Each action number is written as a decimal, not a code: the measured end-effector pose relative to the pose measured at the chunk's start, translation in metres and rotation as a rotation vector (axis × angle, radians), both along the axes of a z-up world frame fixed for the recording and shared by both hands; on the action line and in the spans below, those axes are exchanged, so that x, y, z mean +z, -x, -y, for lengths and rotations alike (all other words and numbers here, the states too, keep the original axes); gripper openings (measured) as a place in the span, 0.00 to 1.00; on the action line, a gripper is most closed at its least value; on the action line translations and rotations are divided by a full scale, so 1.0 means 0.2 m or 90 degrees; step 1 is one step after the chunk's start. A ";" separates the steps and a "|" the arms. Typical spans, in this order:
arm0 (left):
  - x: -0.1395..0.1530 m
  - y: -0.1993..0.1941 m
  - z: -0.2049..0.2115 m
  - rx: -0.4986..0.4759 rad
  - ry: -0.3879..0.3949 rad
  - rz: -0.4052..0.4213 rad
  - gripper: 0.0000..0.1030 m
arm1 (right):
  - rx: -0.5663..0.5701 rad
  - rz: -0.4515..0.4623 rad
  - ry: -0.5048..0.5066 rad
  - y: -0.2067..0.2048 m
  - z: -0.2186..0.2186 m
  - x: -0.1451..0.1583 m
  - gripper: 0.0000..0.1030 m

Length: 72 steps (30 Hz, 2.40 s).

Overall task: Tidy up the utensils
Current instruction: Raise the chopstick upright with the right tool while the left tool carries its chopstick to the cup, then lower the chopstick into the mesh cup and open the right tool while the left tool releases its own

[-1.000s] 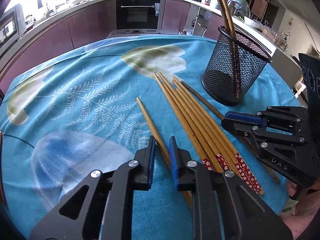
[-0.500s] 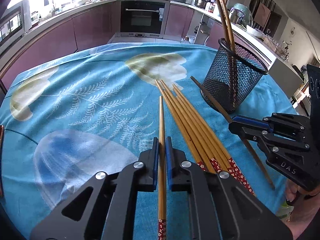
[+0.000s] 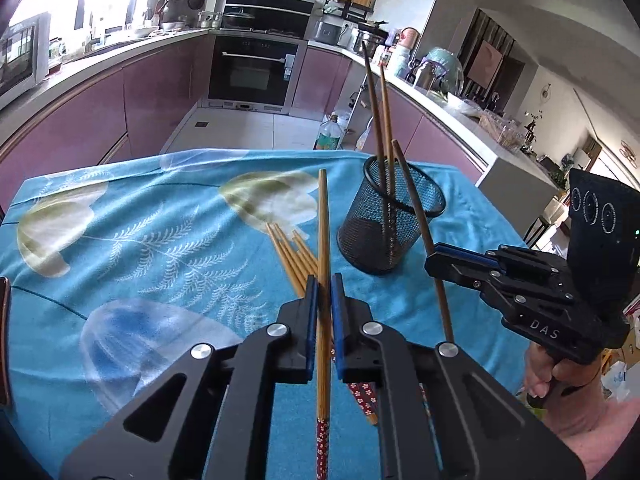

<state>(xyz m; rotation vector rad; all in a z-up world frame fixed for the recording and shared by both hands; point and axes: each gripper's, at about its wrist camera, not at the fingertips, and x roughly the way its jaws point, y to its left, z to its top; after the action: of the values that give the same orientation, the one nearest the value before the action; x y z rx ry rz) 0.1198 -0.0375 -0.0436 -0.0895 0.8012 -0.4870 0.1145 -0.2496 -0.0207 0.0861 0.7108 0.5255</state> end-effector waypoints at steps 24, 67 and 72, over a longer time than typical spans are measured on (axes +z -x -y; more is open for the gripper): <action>0.59 0.03 0.05 -0.051 0.119 0.150 0.07 | -0.031 0.141 -0.040 -0.03 0.19 0.40 0.06; 0.29 -0.54 0.47 -0.083 0.006 0.030 0.08 | -0.061 0.004 0.030 -0.46 0.18 0.20 0.07; 0.26 -0.54 0.46 -0.068 -0.007 0.034 0.13 | -0.060 0.008 0.020 -0.43 0.19 0.19 0.08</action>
<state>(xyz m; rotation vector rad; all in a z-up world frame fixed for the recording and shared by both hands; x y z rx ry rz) 0.2273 -0.1304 0.0083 -0.0240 0.7586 -0.5838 0.2013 -0.2870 0.0181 0.0868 0.6984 0.4241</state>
